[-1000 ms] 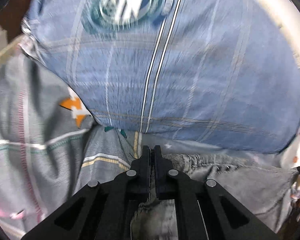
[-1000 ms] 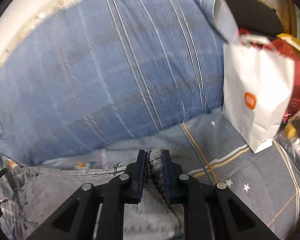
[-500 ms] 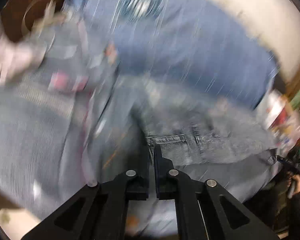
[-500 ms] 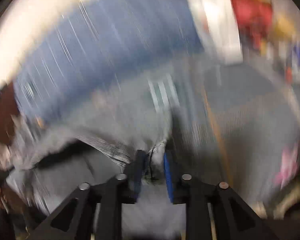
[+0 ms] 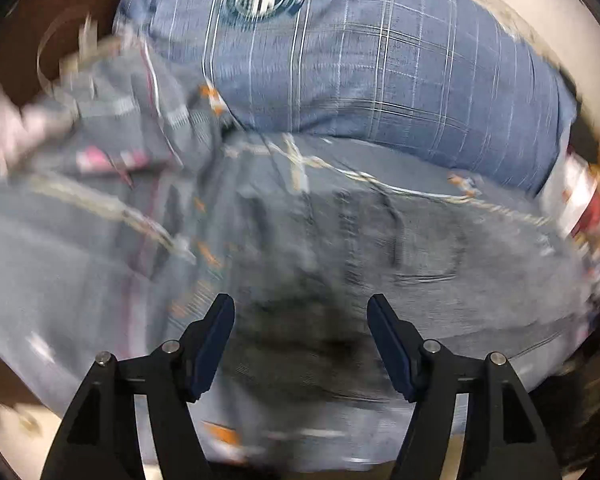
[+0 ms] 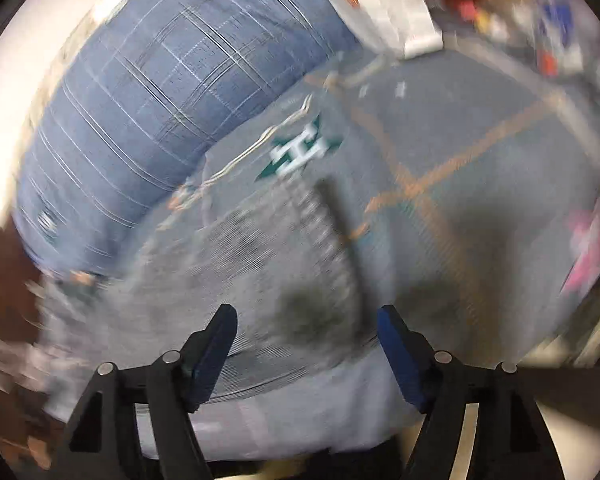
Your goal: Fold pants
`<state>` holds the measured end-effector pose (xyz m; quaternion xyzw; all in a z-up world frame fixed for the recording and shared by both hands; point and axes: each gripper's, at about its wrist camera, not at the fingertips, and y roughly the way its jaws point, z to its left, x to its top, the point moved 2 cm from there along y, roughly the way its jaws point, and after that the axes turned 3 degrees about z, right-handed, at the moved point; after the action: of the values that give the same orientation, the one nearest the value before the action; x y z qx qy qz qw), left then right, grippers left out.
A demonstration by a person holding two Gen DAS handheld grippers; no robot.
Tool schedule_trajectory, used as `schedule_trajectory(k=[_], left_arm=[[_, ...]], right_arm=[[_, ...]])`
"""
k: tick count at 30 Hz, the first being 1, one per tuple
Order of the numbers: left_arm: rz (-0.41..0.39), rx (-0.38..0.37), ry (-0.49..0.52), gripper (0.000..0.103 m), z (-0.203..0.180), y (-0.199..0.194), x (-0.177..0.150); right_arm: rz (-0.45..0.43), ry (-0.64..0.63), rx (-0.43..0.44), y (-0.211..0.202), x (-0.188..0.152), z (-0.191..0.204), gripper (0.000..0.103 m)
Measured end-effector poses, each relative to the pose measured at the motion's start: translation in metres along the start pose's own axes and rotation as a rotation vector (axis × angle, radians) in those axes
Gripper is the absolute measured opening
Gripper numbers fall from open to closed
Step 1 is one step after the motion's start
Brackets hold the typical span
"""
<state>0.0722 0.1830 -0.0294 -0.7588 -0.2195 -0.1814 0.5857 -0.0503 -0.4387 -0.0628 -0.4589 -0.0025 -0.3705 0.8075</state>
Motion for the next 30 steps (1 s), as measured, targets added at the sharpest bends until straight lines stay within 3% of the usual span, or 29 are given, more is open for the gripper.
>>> schedule_trajectory(k=[1, 3, 5, 7, 12, 21, 24, 26, 30], left_arm=[[-0.004, -0.063, -0.088, 0.07, 0.004, 0.001, -0.006], [-0.003, -0.114, -0.267, 0.07, 0.014, 0.004, -0.02], [0.006, -0.125, -0.426, 0.07, 0.025, 0.013, -0.033], [0.044, -0.134, -0.5, 0.069, 0.03, 0.026, -0.041], [0.063, -0.169, -0.567, 0.068, 0.029, 0.041, -0.035], [0.102, -0.174, -0.66, 0.068, 0.017, 0.065, -0.026], [0.084, -0.165, -0.675, 0.05, 0.017, 0.067, -0.024], [0.074, -0.123, -0.661, 0.02, 0.015, 0.067, -0.022], [0.059, -0.11, -0.645, 0.013, 0.015, 0.066, -0.018]], right_arm=[[0.006, 0.02, 0.059, 0.001, -0.008, 0.003, 0.075], [0.019, 0.045, 0.126, 0.006, -0.025, 0.011, 0.075], [0.023, 0.078, 0.158, 0.013, -0.033, 0.013, 0.075], [0.028, 0.115, 0.189, 0.023, -0.036, 0.016, 0.075], [0.029, 0.14, 0.196, 0.044, -0.033, 0.027, 0.075], [0.004, 0.196, 0.189, 0.037, -0.036, 0.009, 0.075], [-0.023, 0.243, 0.185, 0.032, -0.035, -0.001, 0.075], [-0.044, 0.273, 0.172, 0.028, -0.032, -0.006, 0.075], [-0.042, 0.324, 0.159, 0.033, -0.025, -0.013, 0.073]])
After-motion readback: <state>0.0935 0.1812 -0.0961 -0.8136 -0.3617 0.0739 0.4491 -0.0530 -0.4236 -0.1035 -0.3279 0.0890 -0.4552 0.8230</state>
